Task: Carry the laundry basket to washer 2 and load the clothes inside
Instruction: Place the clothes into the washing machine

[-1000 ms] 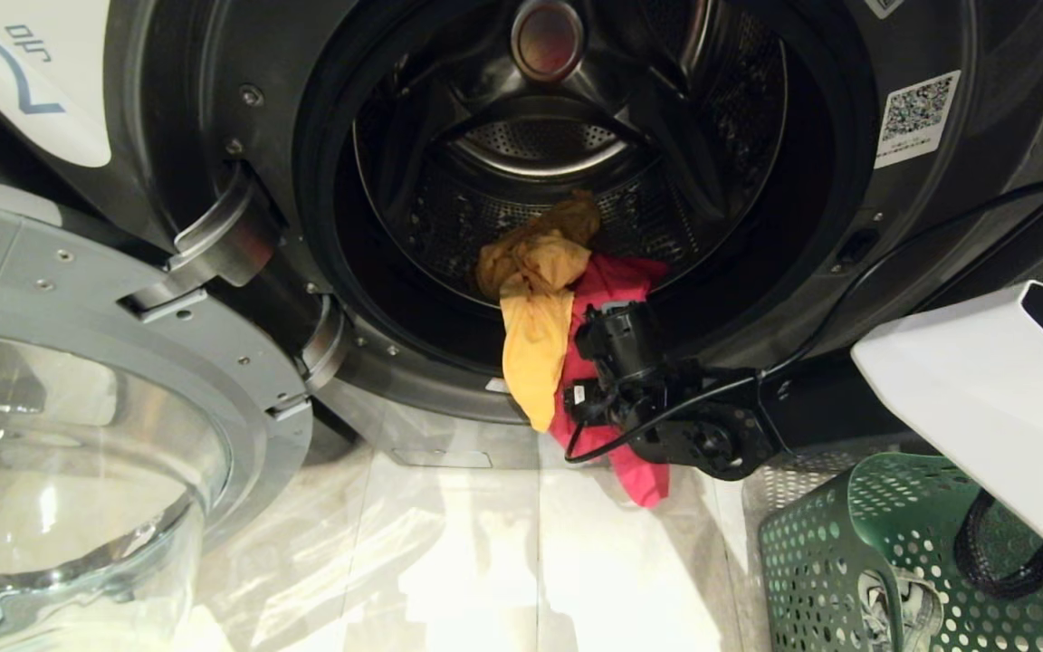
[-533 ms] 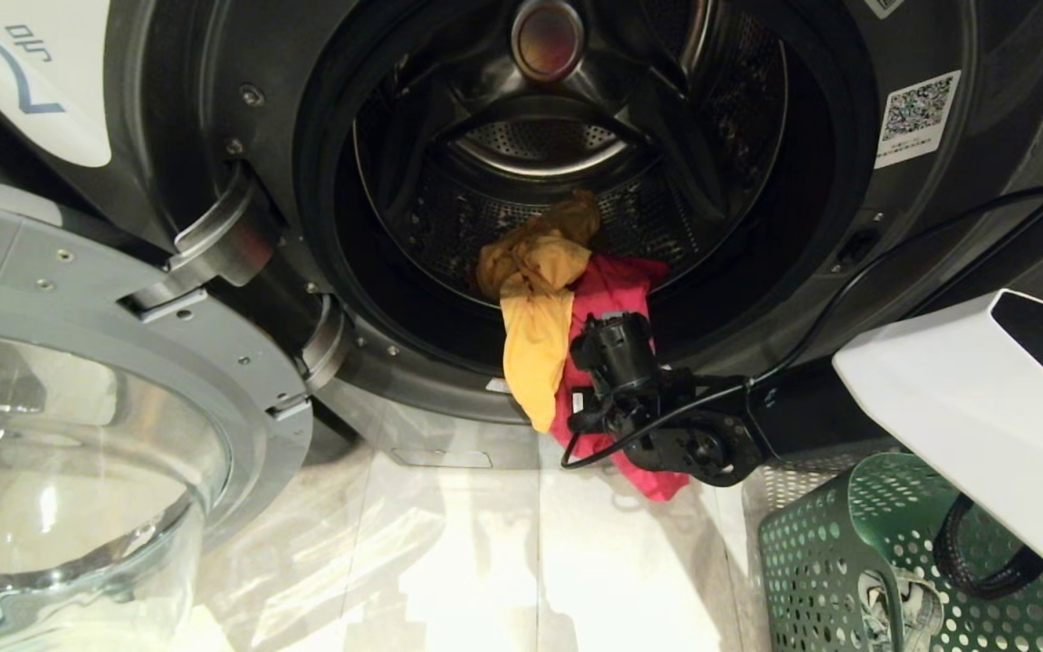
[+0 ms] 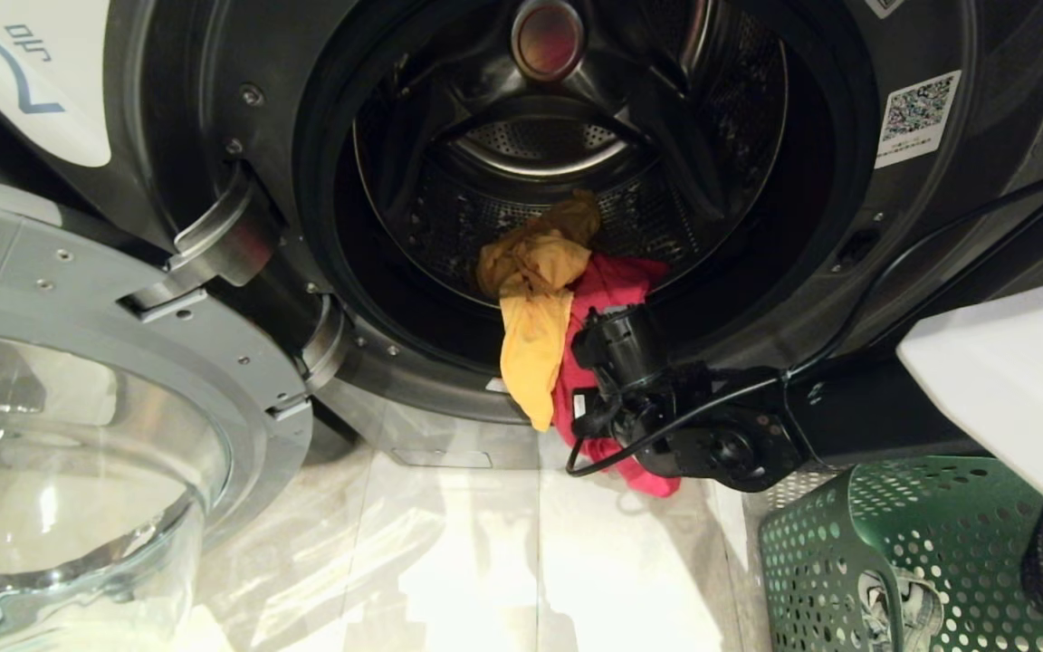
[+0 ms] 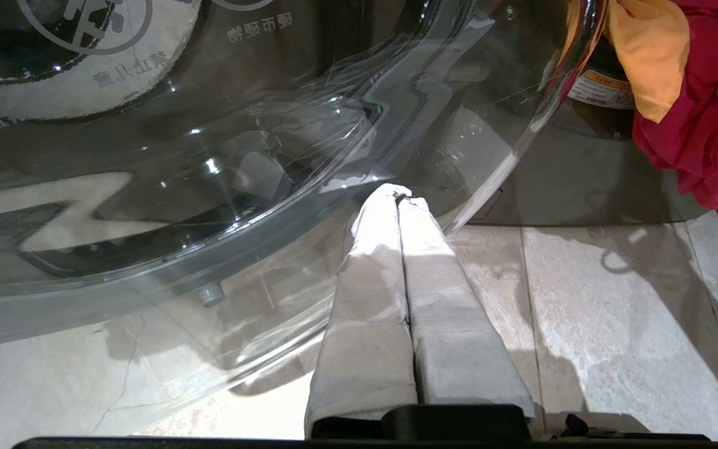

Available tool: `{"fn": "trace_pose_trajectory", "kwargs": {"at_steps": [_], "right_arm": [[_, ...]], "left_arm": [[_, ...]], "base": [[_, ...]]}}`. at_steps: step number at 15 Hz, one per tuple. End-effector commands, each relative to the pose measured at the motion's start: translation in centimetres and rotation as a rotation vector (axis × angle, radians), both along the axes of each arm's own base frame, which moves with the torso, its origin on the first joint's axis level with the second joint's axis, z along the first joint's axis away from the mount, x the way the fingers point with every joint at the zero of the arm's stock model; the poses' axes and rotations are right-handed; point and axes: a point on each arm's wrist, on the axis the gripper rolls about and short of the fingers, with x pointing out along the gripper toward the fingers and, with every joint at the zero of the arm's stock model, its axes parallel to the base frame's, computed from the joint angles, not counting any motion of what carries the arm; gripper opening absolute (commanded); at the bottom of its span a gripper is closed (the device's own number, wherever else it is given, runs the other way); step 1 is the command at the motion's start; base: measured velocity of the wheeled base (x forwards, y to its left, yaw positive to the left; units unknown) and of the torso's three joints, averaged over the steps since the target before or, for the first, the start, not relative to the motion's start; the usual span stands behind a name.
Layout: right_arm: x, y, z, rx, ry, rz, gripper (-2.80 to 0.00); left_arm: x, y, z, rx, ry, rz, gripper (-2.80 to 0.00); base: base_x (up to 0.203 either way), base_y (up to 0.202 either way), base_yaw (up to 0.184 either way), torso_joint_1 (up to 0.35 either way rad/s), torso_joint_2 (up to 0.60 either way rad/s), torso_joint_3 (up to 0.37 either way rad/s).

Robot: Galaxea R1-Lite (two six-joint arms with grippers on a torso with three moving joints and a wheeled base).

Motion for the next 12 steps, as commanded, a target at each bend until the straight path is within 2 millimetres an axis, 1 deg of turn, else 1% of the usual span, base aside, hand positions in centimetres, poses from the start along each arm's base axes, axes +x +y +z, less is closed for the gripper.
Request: {"fn": "trace_pose_trajectory", "kwargs": {"at_steps": [1, 3, 4, 7, 9, 10, 12], "right_arm": [[-1.0, 0.4, 3.1, 0.077, -0.078, 0.013, -2.8], [-0.3, 0.9, 5.3, 0.149, -0.182, -0.005, -2.8], [0.2, 1.2, 5.8, 0.156, -0.214, -0.02, -2.8], [1.9, 2.2, 6.2, 0.176, -0.3, -0.102, -2.8], [3.5, 2.8, 6.2, 0.174, -0.357, -0.147, -2.8], [4.3, 3.1, 6.0, 0.156, -0.387, -0.169, -2.8], [5.5, 3.5, 6.7, 0.094, -0.462, -0.227, -2.8]], "left_arm": [[0.3, 0.0, -1.1, -0.001, 0.039, 0.0, -2.8], [0.3, 0.0, -1.1, -0.001, 0.039, 0.0, -2.8], [0.3, 0.0, -1.1, -0.001, 0.039, 0.0, -2.8], [0.3, 0.0, -1.1, -0.001, 0.039, 0.0, -2.8], [0.3, 0.0, -1.1, -0.001, 0.039, 0.0, -2.8], [0.3, 0.0, -1.1, -0.001, 0.039, 0.0, -2.8], [0.3, 0.0, -1.1, -0.001, 0.039, 0.001, -2.8]], "base": [[0.0, 0.0, 0.0, 0.0, 0.0, 0.0], [0.0, 0.0, 0.0, 0.0, 0.0, 0.0], [0.0, 0.0, 0.0, 0.0, 0.0, 0.0], [0.0, 0.0, 0.0, 0.0, 0.0, 0.0], [0.0, 0.0, 0.0, 0.0, 0.0, 0.0], [0.0, 0.0, 0.0, 0.0, 0.0, 0.0], [0.0, 0.0, 0.0, 0.0, 0.0, 0.0]]}}
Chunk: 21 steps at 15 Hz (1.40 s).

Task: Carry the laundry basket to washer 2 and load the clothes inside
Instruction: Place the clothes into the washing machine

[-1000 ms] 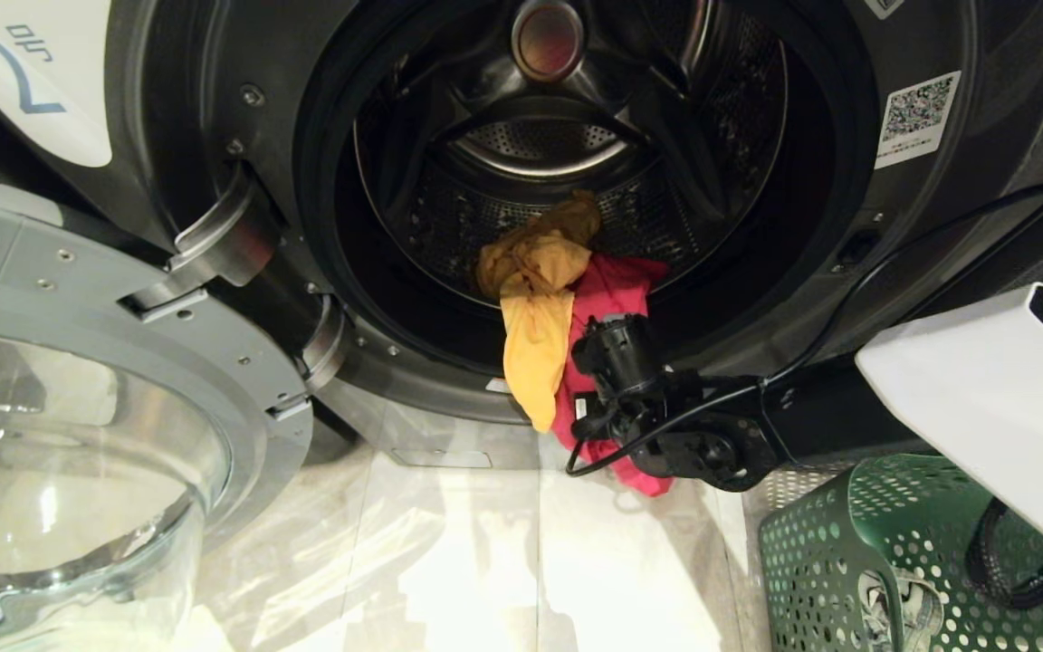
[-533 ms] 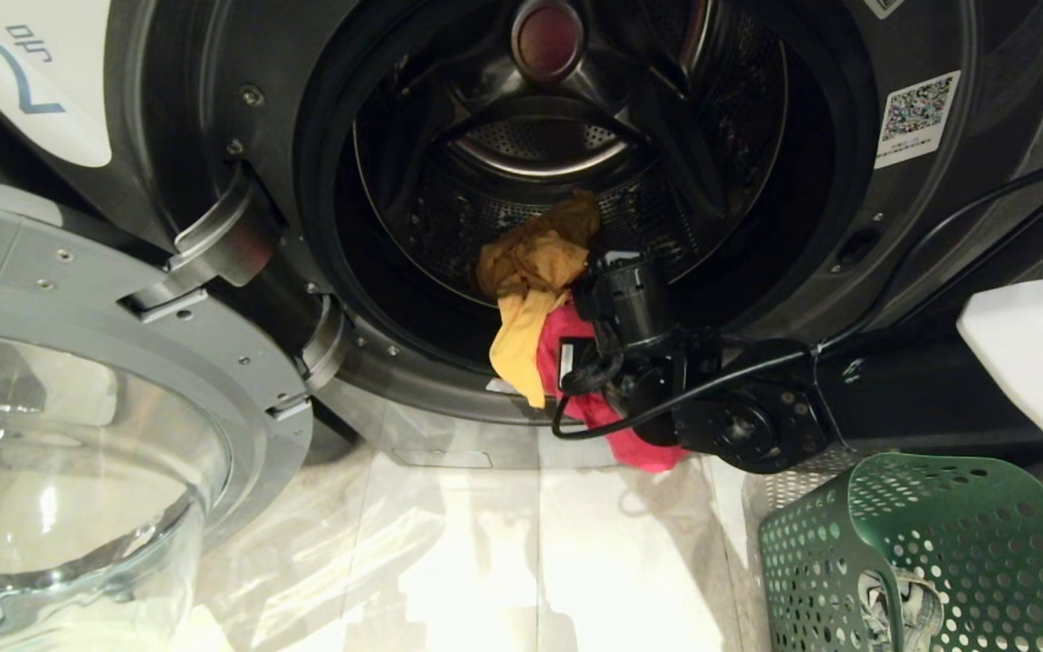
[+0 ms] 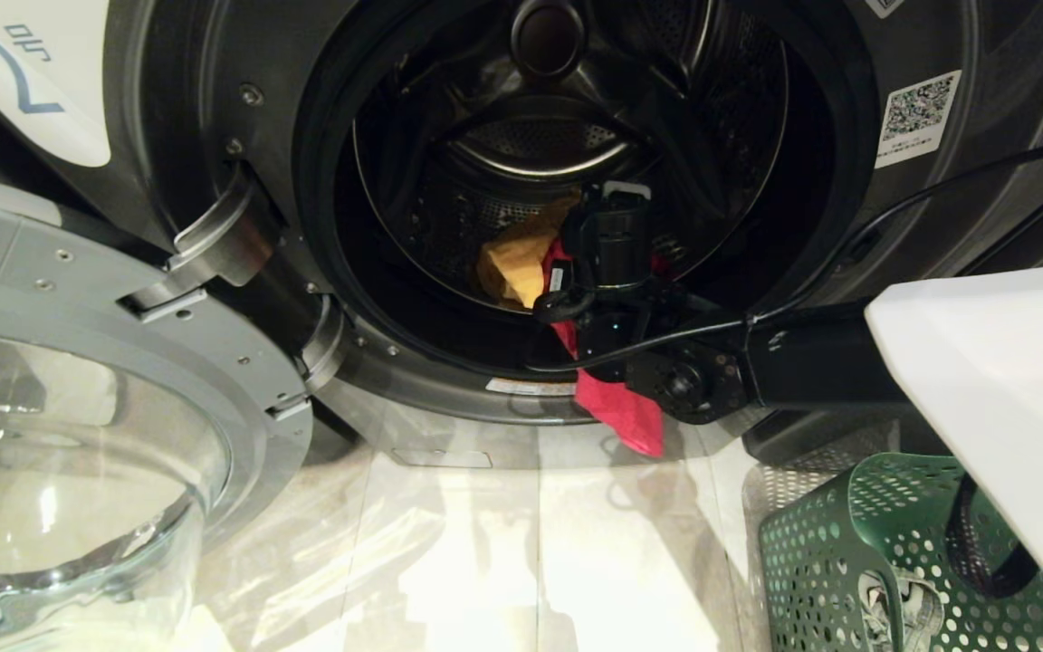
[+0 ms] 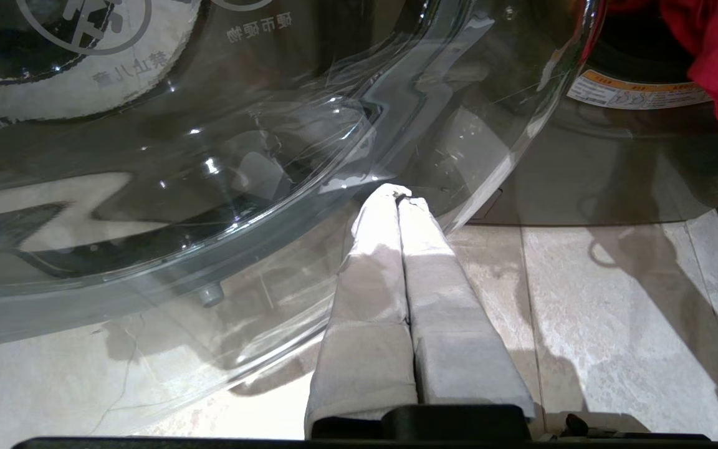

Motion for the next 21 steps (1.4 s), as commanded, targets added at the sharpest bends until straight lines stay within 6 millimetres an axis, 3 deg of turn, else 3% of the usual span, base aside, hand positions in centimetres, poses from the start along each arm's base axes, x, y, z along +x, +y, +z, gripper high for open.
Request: {"fn": "trace_pose_trajectory", "kwargs": {"at_steps": [1, 5, 9, 12, 13, 19, 21], "right_arm": [[1.8, 1.1, -0.7, -0.054, -0.048, -0.057, -2.8], [2.6, 0.7, 0.9, -0.14, -0.204, -0.083, -2.8], [2.8, -0.1, 2.6, -0.29, -0.408, 0.046, -2.8], [3.3, -1.1, 3.2, -0.32, -0.447, 0.055, -2.8], [3.4, -1.3, 3.3, -0.322, -0.45, 0.055, 0.0], [4.2, -1.0, 1.3, -0.319, -0.394, 0.075, 0.0], [3.8, -1.1, 1.8, -0.296, -0.391, 0.076, 0.0]], "left_arm": [[0.3, 0.0, -1.1, -0.001, 0.039, 0.001, -2.8], [0.3, 0.0, -1.1, -0.001, 0.039, 0.001, -2.8], [0.3, 0.0, -1.1, -0.001, 0.039, 0.001, -2.8], [0.3, 0.0, -1.1, -0.001, 0.039, 0.001, -2.8], [0.3, 0.0, -1.1, -0.001, 0.039, 0.001, -2.8], [0.3, 0.0, -1.1, -0.001, 0.039, 0.001, -2.8], [0.3, 0.0, -1.1, -0.001, 0.039, 0.001, -2.8]], "base": [[0.0, 0.0, 0.0, 0.0, 0.0, 0.0], [0.0, 0.0, 0.0, 0.0, 0.0, 0.0], [0.0, 0.0, 0.0, 0.0, 0.0, 0.0], [0.0, 0.0, 0.0, 0.0, 0.0, 0.0], [0.0, 0.0, 0.0, 0.0, 0.0, 0.0], [0.0, 0.0, 0.0, 0.0, 0.0, 0.0], [0.0, 0.0, 0.0, 0.0, 0.0, 0.0]]}}
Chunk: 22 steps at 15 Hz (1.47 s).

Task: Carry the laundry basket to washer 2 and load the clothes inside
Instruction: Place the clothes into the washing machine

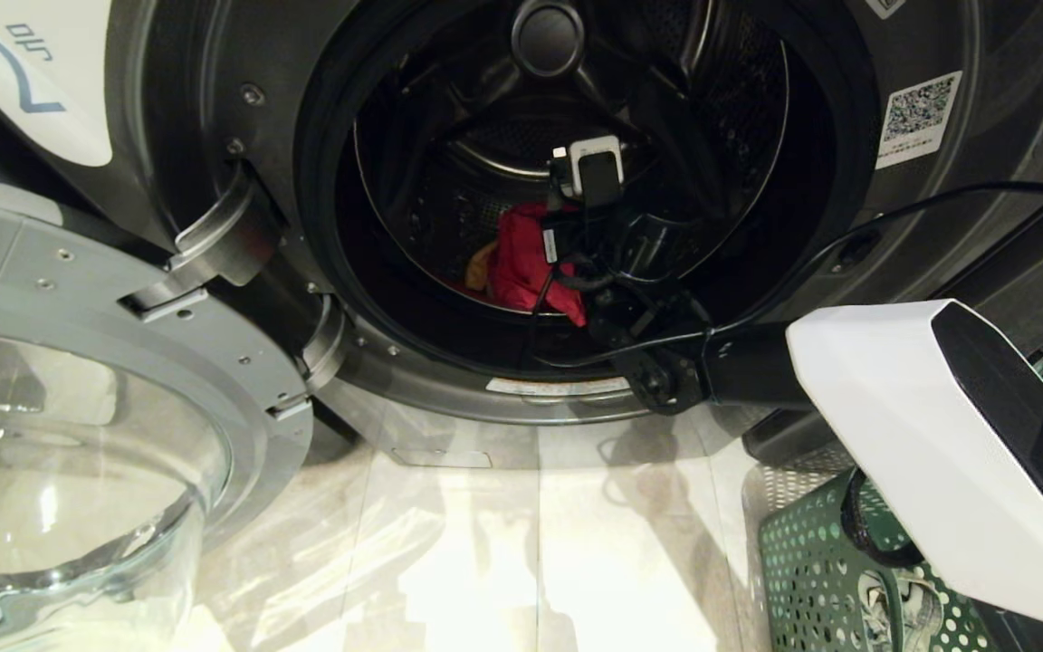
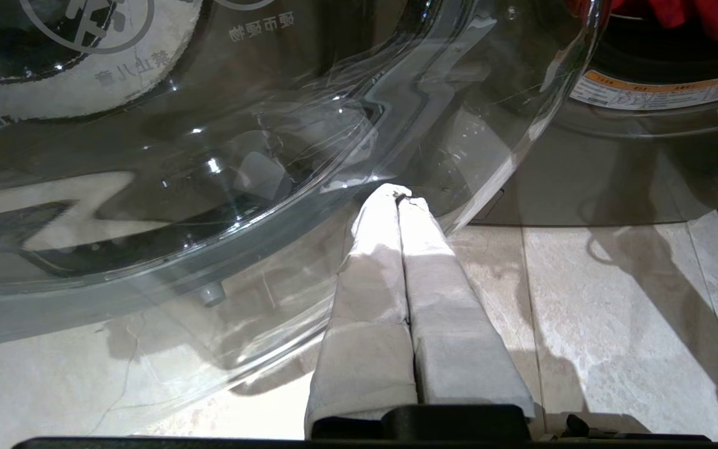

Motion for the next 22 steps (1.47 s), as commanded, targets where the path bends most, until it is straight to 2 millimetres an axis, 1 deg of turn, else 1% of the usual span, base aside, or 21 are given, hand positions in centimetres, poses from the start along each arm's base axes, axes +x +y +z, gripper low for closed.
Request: {"fn": "trace_pose_trajectory", "kwargs": {"at_steps": [1, 3, 6, 8, 12, 13, 14, 15, 16, 17, 18, 20, 22], "right_arm": [[-0.6, -0.2, 0.6, 0.013, 0.012, 0.008, 0.0], [-1.9, -0.6, 0.8, 0.014, 0.064, 0.03, 0.0], [-6.0, -2.0, 1.9, 0.033, 0.184, 0.093, 0.0], [-9.0, -2.7, 2.2, 0.039, 0.242, 0.134, 0.0], [-16.3, -5.1, 2.5, 0.0, 0.347, 0.226, 0.0], [-18.5, -5.7, 2.1, -0.018, 0.415, 0.26, 0.0], [-20.8, -6.1, 1.2, -0.034, 0.514, 0.3, 0.0], [-22.9, -6.6, 0.6, -0.022, 0.595, 0.34, -2.8], [-25.0, -7.3, 0.0, -0.008, 0.678, 0.371, -2.8], [-26.6, -8.3, -0.7, -0.012, 0.749, 0.381, -2.8], [-27.8, -9.6, -1.7, -0.041, 0.812, 0.37, -2.8], [-29.6, -12.7, -3.9, -0.095, 0.912, 0.319, -2.8], [-30.5, -16.3, -5.6, -0.101, 0.977, 0.22, -2.8]], "left_arm": [[0.3, 0.0, -1.1, -0.001, 0.039, 0.001, -2.8], [0.3, 0.0, -1.1, -0.001, 0.039, 0.0, -2.8], [0.3, 0.0, -1.1, -0.001, 0.039, 0.0, -2.8], [0.3, 0.0, -1.1, -0.001, 0.039, 0.001, -2.8], [0.3, 0.0, -1.1, -0.001, 0.039, 0.0, -2.8], [0.3, 0.0, -1.1, -0.001, 0.039, 0.0, -2.8], [0.3, 0.0, -1.1, -0.001, 0.039, 0.001, -2.8], [0.3, 0.0, -1.1, -0.001, 0.039, 0.001, -2.8], [0.3, 0.0, -1.1, -0.001, 0.039, 0.001, -2.8], [0.3, 0.0, -1.1, -0.001, 0.039, 0.0, -2.8], [0.3, 0.0, -1.1, -0.001, 0.039, 0.0, -2.8], [0.3, 0.0, -1.1, -0.001, 0.039, 0.0, -2.8], [0.3, 0.0, -1.1, -0.001, 0.039, 0.0, -2.8]], "base": [[0.0, 0.0, 0.0, 0.0, 0.0, 0.0], [0.0, 0.0, 0.0, 0.0, 0.0, 0.0], [0.0, 0.0, 0.0, 0.0, 0.0, 0.0], [0.0, 0.0, 0.0, 0.0, 0.0, 0.0], [0.0, 0.0, 0.0, 0.0, 0.0, 0.0], [0.0, 0.0, 0.0, 0.0, 0.0, 0.0], [0.0, 0.0, 0.0, 0.0, 0.0, 0.0], [0.0, 0.0, 0.0, 0.0, 0.0, 0.0], [0.0, 0.0, 0.0, 0.0, 0.0, 0.0], [0.0, 0.0, 0.0, 0.0, 0.0, 0.0], [0.0, 0.0, 0.0, 0.0, 0.0, 0.0], [0.0, 0.0, 0.0, 0.0, 0.0, 0.0], [0.0, 0.0, 0.0, 0.0, 0.0, 0.0]]}}
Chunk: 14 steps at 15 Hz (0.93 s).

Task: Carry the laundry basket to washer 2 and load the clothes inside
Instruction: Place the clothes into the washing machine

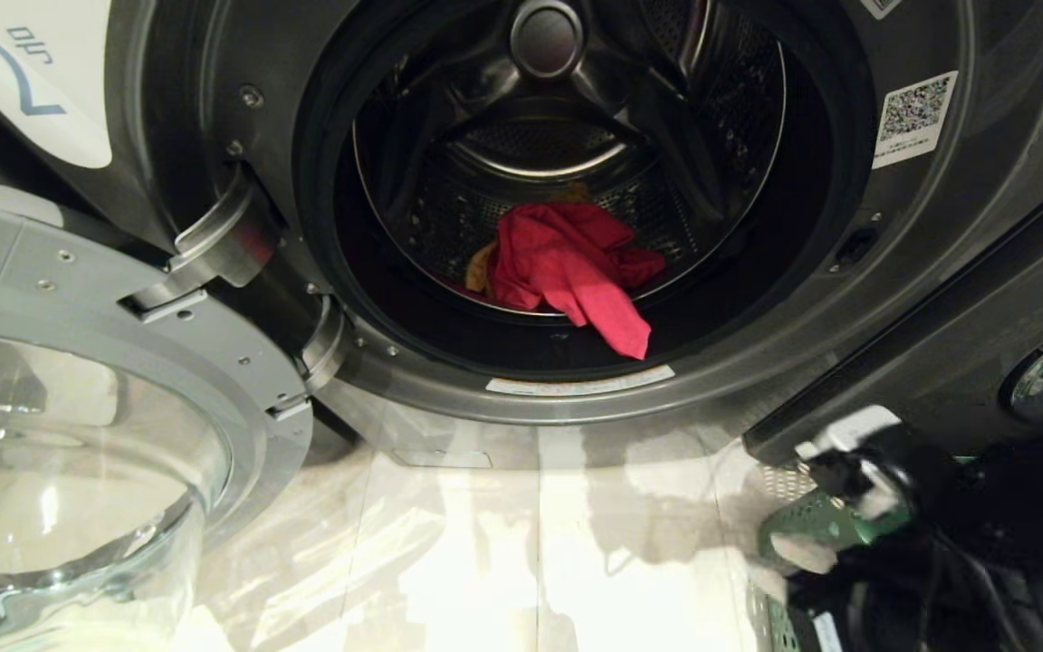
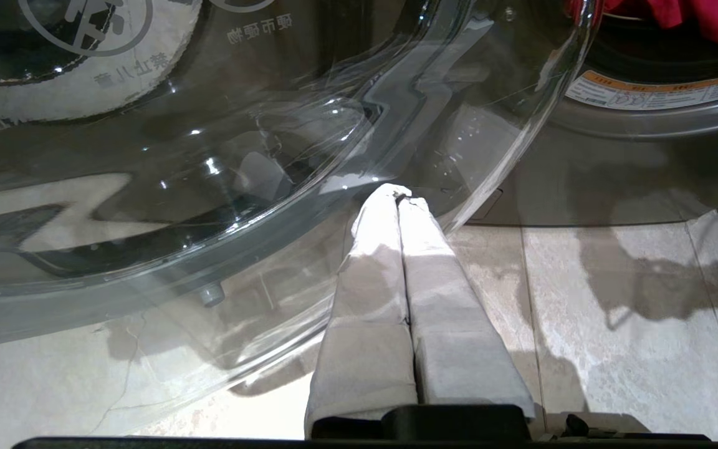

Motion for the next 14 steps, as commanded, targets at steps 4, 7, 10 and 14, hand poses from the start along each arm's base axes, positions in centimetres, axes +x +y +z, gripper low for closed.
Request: {"fn": "trace_pose_trajectory", "kwargs": {"at_steps": [4, 7, 10, 14], "right_arm": [[-1.4, -9.2, -1.9, -0.008, 0.024, -0.356, -2.8], [-1.3, -12.8, -2.1, 0.008, 0.042, -0.658, -2.8], [-0.8, -16.1, -1.7, 0.085, 0.119, -1.027, -2.8], [2.0, -20.0, -3.8, 0.259, 0.416, -1.305, -2.8]], "left_arm": [[0.3, 0.0, -1.1, -0.001, 0.039, 0.001, -2.8], [0.3, 0.0, -1.1, -0.001, 0.039, 0.001, -2.8], [0.3, 0.0, -1.1, -0.001, 0.039, 0.001, -2.8], [0.3, 0.0, -1.1, -0.001, 0.039, 0.001, -2.8]], "base": [[0.0, 0.0, 0.0, 0.0, 0.0, 0.0], [0.0, 0.0, 0.0, 0.0, 0.0, 0.0], [0.0, 0.0, 0.0, 0.0, 0.0, 0.0], [0.0, 0.0, 0.0, 0.0, 0.0, 0.0]]}}
